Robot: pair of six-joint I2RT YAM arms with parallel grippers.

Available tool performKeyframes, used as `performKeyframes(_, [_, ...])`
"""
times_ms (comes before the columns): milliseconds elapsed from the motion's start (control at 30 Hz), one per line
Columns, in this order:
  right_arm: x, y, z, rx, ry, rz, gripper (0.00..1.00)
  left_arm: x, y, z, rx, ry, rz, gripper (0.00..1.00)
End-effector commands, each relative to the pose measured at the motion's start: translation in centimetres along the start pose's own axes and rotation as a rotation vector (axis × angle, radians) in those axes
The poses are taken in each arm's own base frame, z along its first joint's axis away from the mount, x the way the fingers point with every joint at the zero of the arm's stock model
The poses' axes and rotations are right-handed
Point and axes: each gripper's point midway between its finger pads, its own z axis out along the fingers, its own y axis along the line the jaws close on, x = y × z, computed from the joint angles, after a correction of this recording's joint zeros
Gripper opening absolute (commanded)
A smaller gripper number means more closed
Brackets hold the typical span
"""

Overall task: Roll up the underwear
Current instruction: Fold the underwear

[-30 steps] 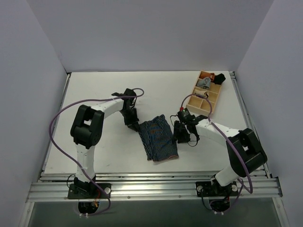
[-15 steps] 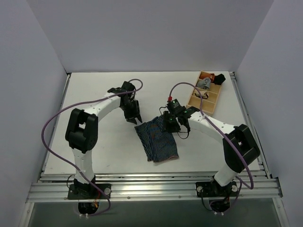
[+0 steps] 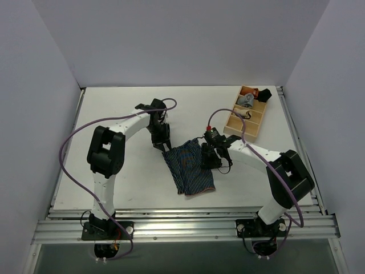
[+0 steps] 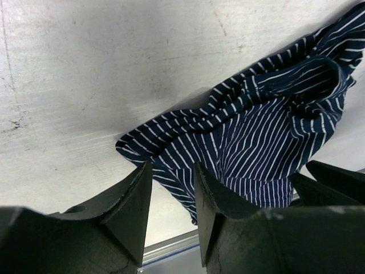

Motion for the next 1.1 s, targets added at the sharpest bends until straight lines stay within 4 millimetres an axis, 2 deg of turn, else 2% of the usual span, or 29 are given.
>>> performKeyframes(0, [0.2, -0.6, -0.5, 0.011, -0.013, 0.018, 0.31, 0.5, -0.2, -0.3, -0.005, 0.015, 0.031, 0.43])
performKeyframes(167, [0.8, -1.1, 0.1, 0.017, 0.001, 0.021, 0.31, 0.6, -0.7, 0.6, 0.030, 0.020, 0.025, 0.41])
performKeyframes(233, [1.0, -1.3, 0.2, 0.020, 0.006, 0.018, 0.31, 0.5, -0.6, 0.8, 0.029, 0.020, 0.021, 0.31])
performKeyframes(267, [1.2, -1.5, 0.4, 0.027, 0.012, 0.017, 0.31, 0.5, -0.6, 0.8, 0.028, 0.019, 0.020, 0.21])
performKeyframes(367, [1.5, -1.9, 0.7, 0.034, 0.020, 0.022, 0.31, 0.4, -0.6, 0.9, 0.028, 0.018, 0.022, 0.08])
performKeyframes(433, [1.7, -2.2, 0.8, 0.037, 0.024, 0.022, 0.31, 0.3, -0.5, 0.8, 0.023, 0.022, 0.023, 0.03])
performKeyframes(633, [2.3, -2.6, 1.0, 0.039, 0.034, 0.022, 0.31, 0.0, 0.1, 0.1, -0.013, -0.001, 0.019, 0.02])
performKeyframes(667, [2.4, -2.6, 1.0, 0.039, 0.036, 0.021, 0.31, 0.1, 0.4, 0.0, -0.035, 0.002, 0.006, 0.06])
performKeyframes(700, [2.5, -2.6, 1.0, 0.039, 0.037, 0.021, 0.31, -0.1, 0.8, -0.2, -0.060, -0.013, 0.003, 0.14])
performKeyframes(733, [2.4, -2.6, 1.0, 0.038, 0.035, 0.021, 0.31, -0.1, 0.9, -0.2, -0.069, -0.014, -0.001, 0.28])
performKeyframes(767, [2.4, -2.5, 1.1, 0.036, 0.036, 0.021, 0.31, -0.2, 0.9, -0.1, -0.068, -0.019, -0.004, 0.32])
performKeyframes(933, [2.2, -2.4, 0.9, 0.035, 0.033, 0.017, 0.31, 0.0, 0.8, 0.9, -0.057, -0.004, -0.019, 0.44])
performKeyframes(1067, [1.9, -2.3, 0.8, 0.032, 0.028, 0.017, 0.31, -0.2, 0.4, 1.6, -0.036, -0.002, -0.026, 0.45])
